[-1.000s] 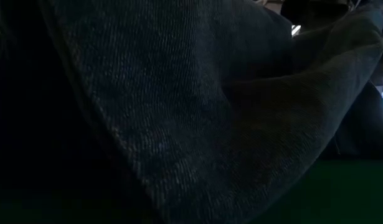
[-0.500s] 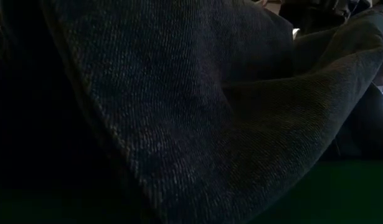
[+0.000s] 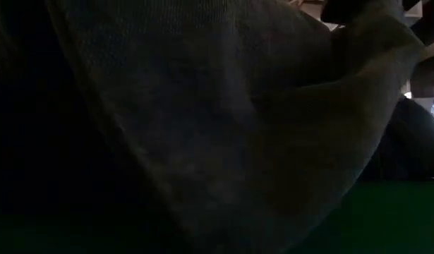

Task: Fold Laundry from Bin
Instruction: Fold the blue pants

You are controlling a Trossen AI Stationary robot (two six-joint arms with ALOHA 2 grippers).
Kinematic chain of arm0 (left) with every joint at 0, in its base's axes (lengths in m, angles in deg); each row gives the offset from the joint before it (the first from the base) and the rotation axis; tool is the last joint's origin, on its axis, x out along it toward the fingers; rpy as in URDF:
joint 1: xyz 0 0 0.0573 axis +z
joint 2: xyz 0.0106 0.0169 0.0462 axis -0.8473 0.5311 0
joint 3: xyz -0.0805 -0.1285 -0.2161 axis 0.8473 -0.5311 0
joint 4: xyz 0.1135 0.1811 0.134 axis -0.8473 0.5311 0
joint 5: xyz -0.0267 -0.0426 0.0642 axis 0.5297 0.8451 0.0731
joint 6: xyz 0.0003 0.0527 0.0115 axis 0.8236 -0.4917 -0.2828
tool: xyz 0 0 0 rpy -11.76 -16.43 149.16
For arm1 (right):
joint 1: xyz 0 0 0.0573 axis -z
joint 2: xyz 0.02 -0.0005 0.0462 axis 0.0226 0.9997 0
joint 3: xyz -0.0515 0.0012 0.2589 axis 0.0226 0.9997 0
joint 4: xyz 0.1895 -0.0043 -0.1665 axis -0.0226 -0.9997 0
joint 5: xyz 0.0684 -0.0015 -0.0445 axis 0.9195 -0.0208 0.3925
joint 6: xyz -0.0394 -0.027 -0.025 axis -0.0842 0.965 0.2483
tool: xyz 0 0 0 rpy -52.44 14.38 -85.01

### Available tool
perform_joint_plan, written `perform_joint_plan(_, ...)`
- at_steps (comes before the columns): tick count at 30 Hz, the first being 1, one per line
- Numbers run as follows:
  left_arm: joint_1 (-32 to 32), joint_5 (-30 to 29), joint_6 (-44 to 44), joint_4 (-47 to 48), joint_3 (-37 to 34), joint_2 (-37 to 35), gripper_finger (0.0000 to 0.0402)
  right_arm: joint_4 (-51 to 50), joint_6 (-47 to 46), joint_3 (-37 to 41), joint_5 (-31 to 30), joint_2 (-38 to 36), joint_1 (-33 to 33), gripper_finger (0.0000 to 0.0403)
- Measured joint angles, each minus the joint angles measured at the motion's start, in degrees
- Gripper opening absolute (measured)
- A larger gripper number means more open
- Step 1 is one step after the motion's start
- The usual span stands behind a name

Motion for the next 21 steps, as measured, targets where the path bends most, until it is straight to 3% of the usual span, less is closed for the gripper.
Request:
perform_joint_plan(3,-1.6,-3.3,5.8,17.1,8.9,-1.8,0.0004,-4.7,3.6,-1.6,-4.5,-2.0,0.0,0.0003)
perform_joint_plan(8,-4.5,-9.1,24.8,42.6,18.0,-2.6,0.0002,-6.5,7.9,-0.3,-14.0,-4.0,0.1,0.0003)
perform_joint_plan(14,-6.8,3.7,32.7,36.6,13.2,-4.6,0.0002,-6.4,6.2,6.4,-15.7,-3.0,0.0,0.0003)
perform_joint_plan(21,-9.6,22.1,34.3,30.7,0.5,-4.4,0.0011,-5.6,-7.7,17.6,-5.3,-2.7,0.0,0.0003)
